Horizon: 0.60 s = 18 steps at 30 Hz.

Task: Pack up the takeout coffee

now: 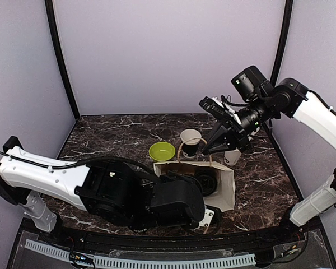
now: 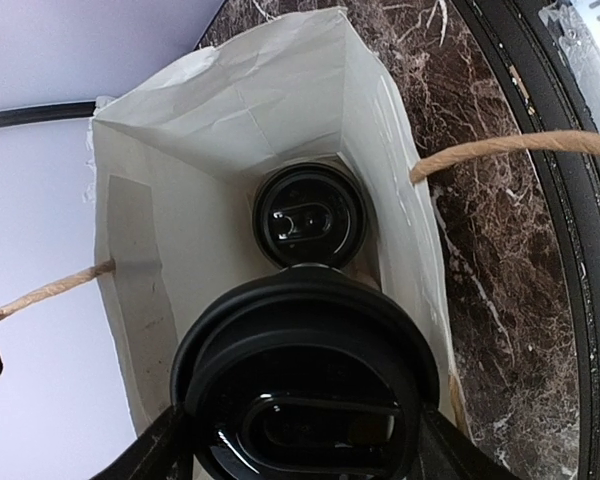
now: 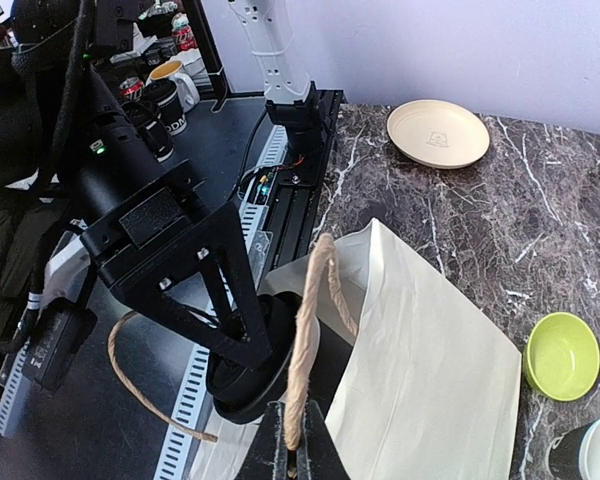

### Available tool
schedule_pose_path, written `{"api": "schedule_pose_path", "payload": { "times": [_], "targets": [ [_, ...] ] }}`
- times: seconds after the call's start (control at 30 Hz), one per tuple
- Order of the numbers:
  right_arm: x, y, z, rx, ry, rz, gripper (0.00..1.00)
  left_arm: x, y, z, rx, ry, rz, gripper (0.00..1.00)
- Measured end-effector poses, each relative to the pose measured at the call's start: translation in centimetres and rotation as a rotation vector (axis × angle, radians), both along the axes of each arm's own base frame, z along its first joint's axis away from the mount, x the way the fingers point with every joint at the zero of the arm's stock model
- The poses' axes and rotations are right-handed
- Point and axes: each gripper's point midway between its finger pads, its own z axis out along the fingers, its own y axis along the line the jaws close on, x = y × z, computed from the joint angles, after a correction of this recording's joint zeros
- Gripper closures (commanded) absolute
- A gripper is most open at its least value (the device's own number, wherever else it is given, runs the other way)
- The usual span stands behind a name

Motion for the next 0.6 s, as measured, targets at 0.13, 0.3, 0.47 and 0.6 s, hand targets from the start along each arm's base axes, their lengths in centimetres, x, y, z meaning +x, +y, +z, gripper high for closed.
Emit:
{"api": "schedule_pose_path", "payload": {
  "times": [0.13,0.3,0.47,0.6],
  "targets": [
    [-0.2,0.0,-0.4,-0.007,0.012,0.007,1.0,0.4,0.1,-1.2,0.054,-0.038,0.013,0.5],
    [-1.1,0.2,-1.2,-0.021,0.036,0.034,1.0,0.9,0.3,-2.7,0.127,-0.082,0.029,0.51],
    [-1.8,0.4,-0.9,-0.005,0.051,0.059,1.0,1.3,1.1,-3.3,0.165,-0.093,0.052,0.51],
    [-2.0,0.4,-0.3,0.012,0.054,0.07,1.0,1.9,1.7,-4.0,0.18,-0.086,0.078,0.51]
  ]
}}
